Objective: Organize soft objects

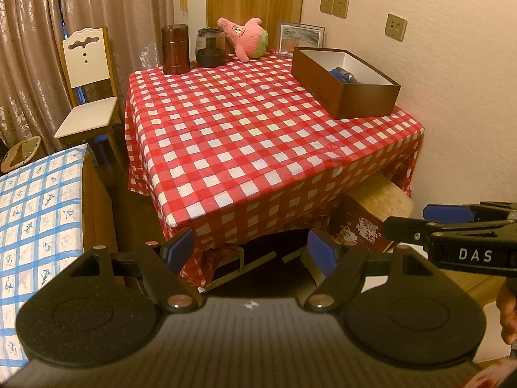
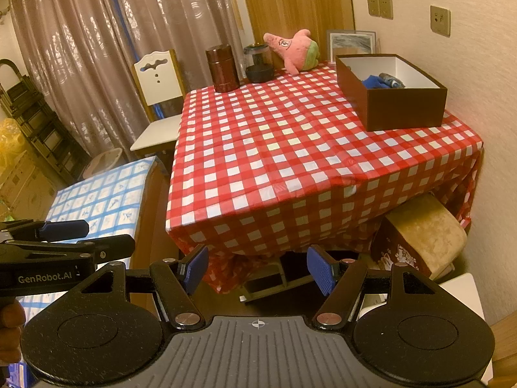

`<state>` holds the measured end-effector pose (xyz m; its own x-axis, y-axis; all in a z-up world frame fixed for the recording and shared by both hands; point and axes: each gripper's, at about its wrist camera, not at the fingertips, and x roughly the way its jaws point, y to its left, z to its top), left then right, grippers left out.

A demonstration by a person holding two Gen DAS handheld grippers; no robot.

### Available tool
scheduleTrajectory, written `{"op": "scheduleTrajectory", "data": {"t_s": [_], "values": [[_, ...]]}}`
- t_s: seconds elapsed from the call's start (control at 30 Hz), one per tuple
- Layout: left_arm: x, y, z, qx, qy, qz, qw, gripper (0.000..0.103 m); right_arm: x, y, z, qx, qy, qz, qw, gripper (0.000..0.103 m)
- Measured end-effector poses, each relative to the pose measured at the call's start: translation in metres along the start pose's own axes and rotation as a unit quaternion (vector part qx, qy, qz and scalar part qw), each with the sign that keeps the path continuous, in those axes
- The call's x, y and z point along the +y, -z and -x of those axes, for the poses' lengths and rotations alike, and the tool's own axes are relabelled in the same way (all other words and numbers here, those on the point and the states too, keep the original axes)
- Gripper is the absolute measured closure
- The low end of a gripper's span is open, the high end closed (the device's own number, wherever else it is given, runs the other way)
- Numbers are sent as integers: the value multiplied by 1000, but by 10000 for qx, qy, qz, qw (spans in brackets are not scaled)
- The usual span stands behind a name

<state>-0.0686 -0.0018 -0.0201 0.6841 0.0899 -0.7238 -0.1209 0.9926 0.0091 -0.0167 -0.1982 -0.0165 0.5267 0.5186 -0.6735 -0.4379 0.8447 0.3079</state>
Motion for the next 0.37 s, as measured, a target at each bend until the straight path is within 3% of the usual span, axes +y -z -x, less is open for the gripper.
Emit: {"op": "scheduleTrajectory", "data": {"t_s": [0.37], "values": [[-4,-2,-1,17,20,-7,10000,27,-1,0,0,4,-2,2,10000,36]]}}
